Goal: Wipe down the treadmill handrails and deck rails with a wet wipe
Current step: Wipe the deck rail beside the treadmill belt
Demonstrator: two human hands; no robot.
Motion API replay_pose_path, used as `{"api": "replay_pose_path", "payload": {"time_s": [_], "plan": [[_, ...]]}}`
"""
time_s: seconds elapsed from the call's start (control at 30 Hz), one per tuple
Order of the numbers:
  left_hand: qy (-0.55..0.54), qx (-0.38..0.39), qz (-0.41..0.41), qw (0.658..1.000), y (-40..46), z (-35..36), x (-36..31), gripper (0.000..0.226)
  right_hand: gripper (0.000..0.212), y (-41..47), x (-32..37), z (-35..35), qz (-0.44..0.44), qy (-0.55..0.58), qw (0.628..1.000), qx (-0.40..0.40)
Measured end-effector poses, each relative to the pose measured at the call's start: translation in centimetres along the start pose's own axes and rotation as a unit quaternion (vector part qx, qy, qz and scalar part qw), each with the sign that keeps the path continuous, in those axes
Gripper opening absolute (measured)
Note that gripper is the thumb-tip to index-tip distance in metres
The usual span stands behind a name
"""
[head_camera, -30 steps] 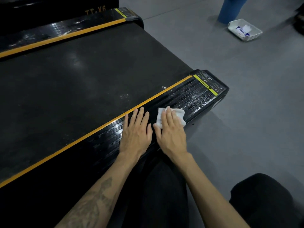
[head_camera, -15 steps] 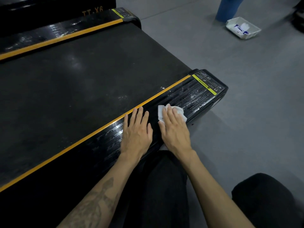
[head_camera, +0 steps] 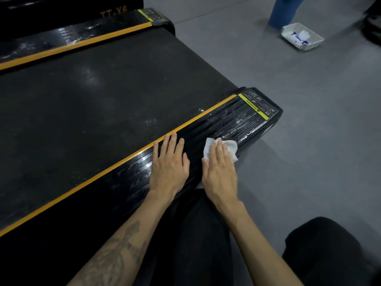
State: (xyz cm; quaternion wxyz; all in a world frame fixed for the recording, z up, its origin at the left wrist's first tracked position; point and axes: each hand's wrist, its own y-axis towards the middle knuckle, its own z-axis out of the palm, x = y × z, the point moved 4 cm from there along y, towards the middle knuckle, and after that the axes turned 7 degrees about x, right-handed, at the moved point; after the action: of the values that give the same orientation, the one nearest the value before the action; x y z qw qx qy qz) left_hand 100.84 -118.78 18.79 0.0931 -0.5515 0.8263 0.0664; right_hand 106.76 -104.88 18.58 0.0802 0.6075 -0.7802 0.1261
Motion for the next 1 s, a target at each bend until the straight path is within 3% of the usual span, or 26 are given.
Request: {"api": "replay_pose_path", "payload": {"time_s": [0.17,0.37,0.57,0.73,1.0], "plan": [[-0.001,0.000,-0.001,1.000,0.2,0.0,-0.2,0.057,0.057,1.7,0.3,-0.4,-0.042,-0.016,0.999,0.023],[-0.005,-0.006,-0.003,1.000,0.4,0.0,-0.3,0.055,0.059,0.1,-0.5,-0.4,0.013,0.004,1.000,0.000],[-0.006,-0.004,0.000,1.000,0.9,-0.1,-0.7,0.054,0.059,2.5,-1.1,-1.2,-0.028,-0.022,0.999,0.026],[-0.005,-0.005,0.000,1.000,1.0,-0.1,-0.9,0.054,0.064,0.8,-1.3,-0.7,0.019,0.004,1.000,-0.006],[-0.004,-0.007,0.000,1.000,1.3,-0.2,-1.2,0.053,0.061,3.2,-2.9,-1.7,-0.010,-0.003,1.000,0.022]]}}
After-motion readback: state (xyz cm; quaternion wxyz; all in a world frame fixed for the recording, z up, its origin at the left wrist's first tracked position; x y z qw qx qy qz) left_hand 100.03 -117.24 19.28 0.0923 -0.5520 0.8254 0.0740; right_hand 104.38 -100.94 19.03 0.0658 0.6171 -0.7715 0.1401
